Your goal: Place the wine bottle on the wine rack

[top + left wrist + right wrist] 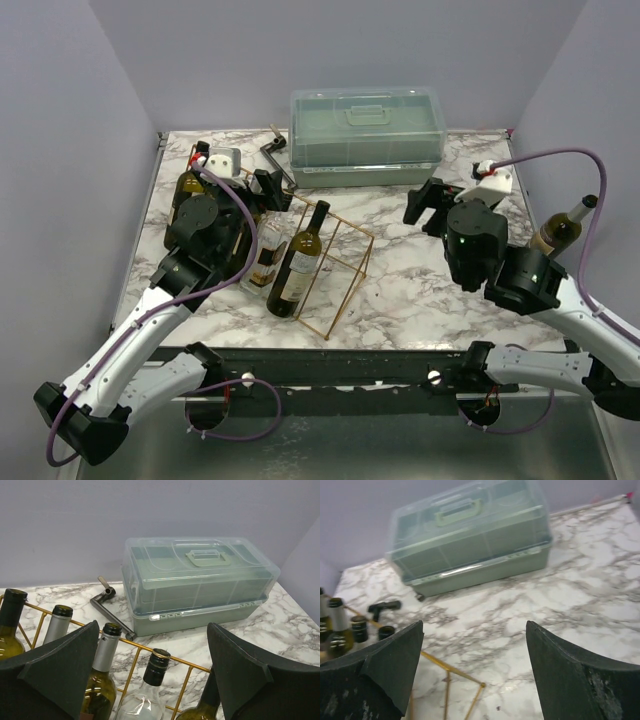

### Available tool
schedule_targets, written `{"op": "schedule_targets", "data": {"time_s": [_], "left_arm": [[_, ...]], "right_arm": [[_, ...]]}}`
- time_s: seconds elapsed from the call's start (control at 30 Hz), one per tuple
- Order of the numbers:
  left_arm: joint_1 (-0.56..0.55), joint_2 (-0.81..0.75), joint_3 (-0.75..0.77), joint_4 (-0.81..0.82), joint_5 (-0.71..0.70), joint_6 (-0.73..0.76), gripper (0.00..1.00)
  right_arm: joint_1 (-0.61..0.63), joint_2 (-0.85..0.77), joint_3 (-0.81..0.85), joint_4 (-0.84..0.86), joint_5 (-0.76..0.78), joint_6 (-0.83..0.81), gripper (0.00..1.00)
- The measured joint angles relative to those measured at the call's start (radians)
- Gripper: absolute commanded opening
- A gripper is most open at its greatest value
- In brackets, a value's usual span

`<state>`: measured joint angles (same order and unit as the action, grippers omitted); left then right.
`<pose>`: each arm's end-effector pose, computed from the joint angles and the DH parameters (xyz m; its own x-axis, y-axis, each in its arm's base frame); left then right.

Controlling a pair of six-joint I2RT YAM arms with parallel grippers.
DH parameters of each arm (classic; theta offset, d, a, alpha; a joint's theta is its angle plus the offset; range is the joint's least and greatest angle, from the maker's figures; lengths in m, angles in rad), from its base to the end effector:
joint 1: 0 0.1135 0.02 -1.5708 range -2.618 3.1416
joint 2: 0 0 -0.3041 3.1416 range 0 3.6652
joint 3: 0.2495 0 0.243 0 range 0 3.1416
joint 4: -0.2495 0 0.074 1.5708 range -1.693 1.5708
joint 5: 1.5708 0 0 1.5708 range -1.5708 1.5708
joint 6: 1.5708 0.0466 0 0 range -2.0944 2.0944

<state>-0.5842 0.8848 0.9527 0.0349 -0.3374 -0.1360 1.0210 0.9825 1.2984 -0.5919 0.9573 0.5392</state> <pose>0.1550 -0.0840 0.4368 0.0515 -0.1874 -0.9809 0.2551 0.9521 -0.1685 0.1127 0.1109 0.4692 -0.1632 0.2995 -0.9400 0.0046 0.9530 0.3028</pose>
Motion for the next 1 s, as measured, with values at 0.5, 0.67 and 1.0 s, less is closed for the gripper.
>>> {"op": "schedule_targets", "data": {"time_s": [0.5, 0.67, 1.0], "left_arm": [[0.000, 0.014, 0.000, -0.001, 0.004, -0.014, 0.90], [0.000, 0.025, 0.000, -0.012, 0.004, -0.014, 0.90], [0.000, 0.028, 0.000, -0.017, 0.004, -0.016, 0.90]], "right_arm": [[-0.504, 0.012, -0.215, 0.047, 0.017, -0.073, 1.00], [-0.696, 0.095, -0.222, 0.041, -0.074, -0.054, 1.00], [-0.982, 0.045, -0.346, 0.165, -0.042, -0.121, 1.00]]}}
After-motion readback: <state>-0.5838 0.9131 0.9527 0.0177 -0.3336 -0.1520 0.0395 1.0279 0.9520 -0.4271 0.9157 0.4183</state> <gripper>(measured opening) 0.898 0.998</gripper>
